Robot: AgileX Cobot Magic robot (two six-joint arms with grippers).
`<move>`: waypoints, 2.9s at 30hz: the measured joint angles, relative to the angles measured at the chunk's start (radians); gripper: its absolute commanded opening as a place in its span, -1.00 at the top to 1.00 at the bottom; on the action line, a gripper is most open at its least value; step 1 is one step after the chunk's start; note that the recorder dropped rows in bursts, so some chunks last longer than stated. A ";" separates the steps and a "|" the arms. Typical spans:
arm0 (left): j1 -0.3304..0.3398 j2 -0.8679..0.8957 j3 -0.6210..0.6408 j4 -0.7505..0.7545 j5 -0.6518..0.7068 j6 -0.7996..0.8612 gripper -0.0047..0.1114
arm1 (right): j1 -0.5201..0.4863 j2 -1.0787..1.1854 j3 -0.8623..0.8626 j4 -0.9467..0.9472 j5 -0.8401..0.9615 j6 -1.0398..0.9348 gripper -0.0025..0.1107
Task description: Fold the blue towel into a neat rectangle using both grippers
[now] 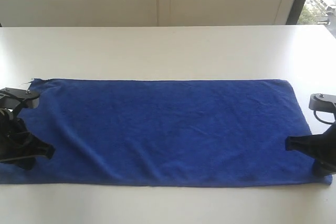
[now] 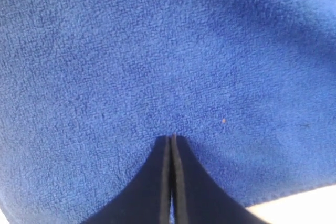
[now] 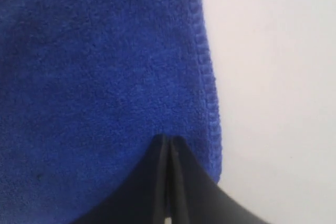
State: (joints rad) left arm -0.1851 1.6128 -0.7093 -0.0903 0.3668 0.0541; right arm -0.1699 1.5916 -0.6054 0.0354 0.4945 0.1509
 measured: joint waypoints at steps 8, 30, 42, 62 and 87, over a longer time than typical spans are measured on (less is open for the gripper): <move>0.000 0.000 0.000 0.020 0.029 -0.002 0.92 | 0.000 0.026 -0.003 -0.023 -0.002 0.026 0.96; 0.000 -0.100 0.002 0.053 0.019 -0.023 0.92 | 0.002 -0.099 -0.022 -0.035 -0.042 0.097 0.96; 0.004 -0.099 -0.057 0.051 -0.054 -0.054 0.92 | 0.002 -0.076 -0.189 0.015 -0.005 -0.029 0.96; 0.079 0.104 -0.218 0.049 0.013 -0.054 0.92 | 0.002 0.250 -0.329 0.105 -0.008 -0.161 0.96; 0.079 0.084 -0.257 0.090 0.039 -0.054 0.92 | -0.058 0.257 -0.329 -0.068 -0.035 -0.019 0.96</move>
State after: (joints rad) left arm -0.1057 1.6969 -0.9663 0.0000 0.4056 0.0000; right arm -0.2280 1.8483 -0.9348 -0.0323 0.4593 0.1320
